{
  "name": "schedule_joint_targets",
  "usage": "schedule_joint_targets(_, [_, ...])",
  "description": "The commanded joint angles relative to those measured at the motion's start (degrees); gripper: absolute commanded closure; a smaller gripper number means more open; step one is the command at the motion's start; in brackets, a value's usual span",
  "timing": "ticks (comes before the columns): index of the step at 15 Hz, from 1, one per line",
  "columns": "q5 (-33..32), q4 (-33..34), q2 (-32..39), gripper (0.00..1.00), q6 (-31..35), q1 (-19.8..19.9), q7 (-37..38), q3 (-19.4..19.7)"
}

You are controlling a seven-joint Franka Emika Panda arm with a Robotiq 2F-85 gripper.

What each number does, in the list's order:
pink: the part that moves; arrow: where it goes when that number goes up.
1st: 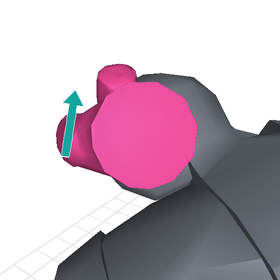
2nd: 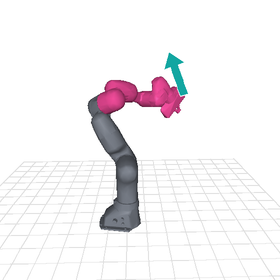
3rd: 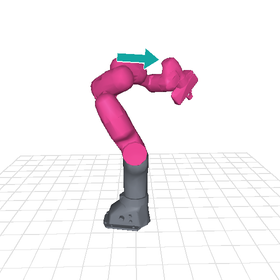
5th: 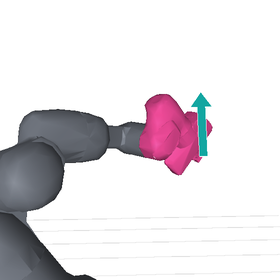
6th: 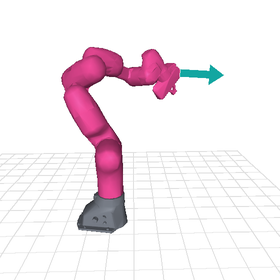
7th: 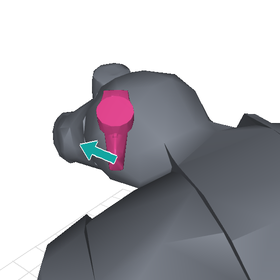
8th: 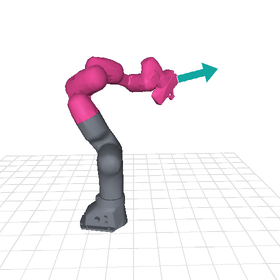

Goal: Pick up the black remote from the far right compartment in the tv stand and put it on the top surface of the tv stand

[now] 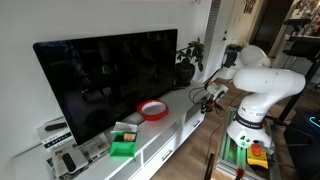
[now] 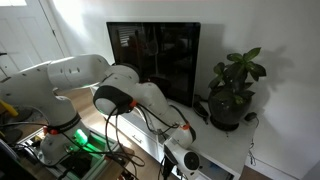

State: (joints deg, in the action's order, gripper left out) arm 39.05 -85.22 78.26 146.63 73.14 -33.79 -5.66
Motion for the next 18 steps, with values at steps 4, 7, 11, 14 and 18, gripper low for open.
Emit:
schedule_joint_targets(4, [-4.18, -13.76, -11.80, 0.95, 1.38, 0.39, 4.82, 3.01])
schedule_joint_targets(7, [-6.67, -18.34, -16.37, 0.95, 1.15, 0.46, 6.75, 4.59])
schedule_joint_targets(11, [-9.60, -25.32, -23.44, 0.95, 1.02, 1.14, 7.80, 5.74])
schedule_joint_targets(14, [-12.89, -30.59, -28.93, 0.95, 0.30, 0.45, 8.23, 6.97])
schedule_joint_targets(18, [-16.91, -37.24, -36.19, 0.95, -0.23, -0.39, 8.16, 8.05])
